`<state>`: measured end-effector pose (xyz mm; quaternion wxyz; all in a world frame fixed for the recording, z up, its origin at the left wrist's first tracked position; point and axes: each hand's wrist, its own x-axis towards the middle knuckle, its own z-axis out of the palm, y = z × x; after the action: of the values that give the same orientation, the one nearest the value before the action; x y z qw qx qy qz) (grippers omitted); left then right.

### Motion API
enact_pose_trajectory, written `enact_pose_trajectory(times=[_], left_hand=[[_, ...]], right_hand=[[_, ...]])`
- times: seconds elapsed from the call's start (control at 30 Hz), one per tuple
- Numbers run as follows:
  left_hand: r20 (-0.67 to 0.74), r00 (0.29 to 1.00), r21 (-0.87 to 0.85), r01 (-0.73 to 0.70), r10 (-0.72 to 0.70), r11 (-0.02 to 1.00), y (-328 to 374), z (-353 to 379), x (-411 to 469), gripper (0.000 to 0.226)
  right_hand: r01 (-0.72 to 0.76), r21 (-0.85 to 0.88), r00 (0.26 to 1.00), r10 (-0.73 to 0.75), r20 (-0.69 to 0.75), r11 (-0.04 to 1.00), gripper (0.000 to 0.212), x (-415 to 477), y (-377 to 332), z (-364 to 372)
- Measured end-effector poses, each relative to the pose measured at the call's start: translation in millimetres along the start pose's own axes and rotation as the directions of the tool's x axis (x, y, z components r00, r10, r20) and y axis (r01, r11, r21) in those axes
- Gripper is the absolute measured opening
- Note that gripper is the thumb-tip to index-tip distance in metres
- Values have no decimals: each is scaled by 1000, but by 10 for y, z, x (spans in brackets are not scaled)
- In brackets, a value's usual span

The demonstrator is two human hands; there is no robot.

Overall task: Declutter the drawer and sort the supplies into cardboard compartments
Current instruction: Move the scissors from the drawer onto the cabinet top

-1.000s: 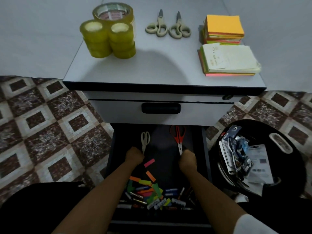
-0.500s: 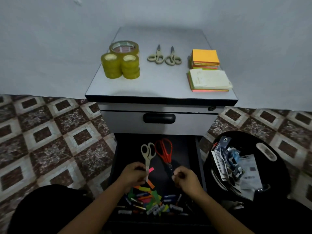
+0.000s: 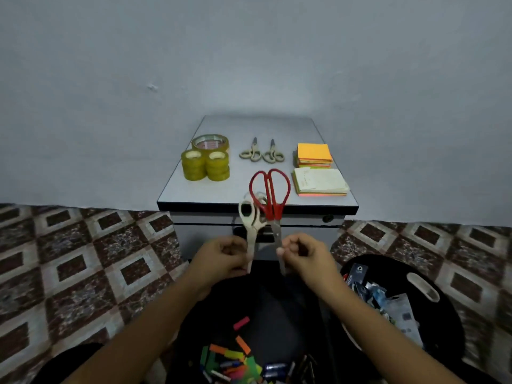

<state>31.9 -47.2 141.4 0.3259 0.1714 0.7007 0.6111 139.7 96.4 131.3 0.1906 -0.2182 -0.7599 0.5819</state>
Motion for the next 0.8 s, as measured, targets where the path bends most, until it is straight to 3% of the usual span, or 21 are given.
enact_pose_trajectory(times=[0.23, 0.4, 0.53, 0.6, 0.7, 0.8], left_hand=[[-41, 996, 5, -78, 78, 997, 1035, -6, 620, 15], [-88, 996, 36, -29, 32, 999, 1524, 123, 1274, 16], [-148, 989, 110, 30, -13, 994, 1609, 198, 1812, 18], [-168, 985, 145, 74, -49, 987, 1590, 215, 2037, 21], [-200, 974, 169, 144, -109, 975, 1536, 216, 2278, 23], [-237, 962, 176, 177, -132, 968, 1477, 211, 2436, 22]], right_hand=[[-74, 122, 992, 85, -89, 990, 17, 812, -912, -222], [-190, 201, 971, 215, -109, 961, 19, 1558, -1137, -270], [-288, 181, 935, 316, -158, 940, 22, 2079, -1019, -234], [-308, 154, 927, 333, -173, 939, 13, 2259, -952, -180], [-337, 176, 917, 364, -162, 925, 28, 2473, -871, -99], [-370, 145, 901, 392, -187, 918, 14, 2576, -843, -33]])
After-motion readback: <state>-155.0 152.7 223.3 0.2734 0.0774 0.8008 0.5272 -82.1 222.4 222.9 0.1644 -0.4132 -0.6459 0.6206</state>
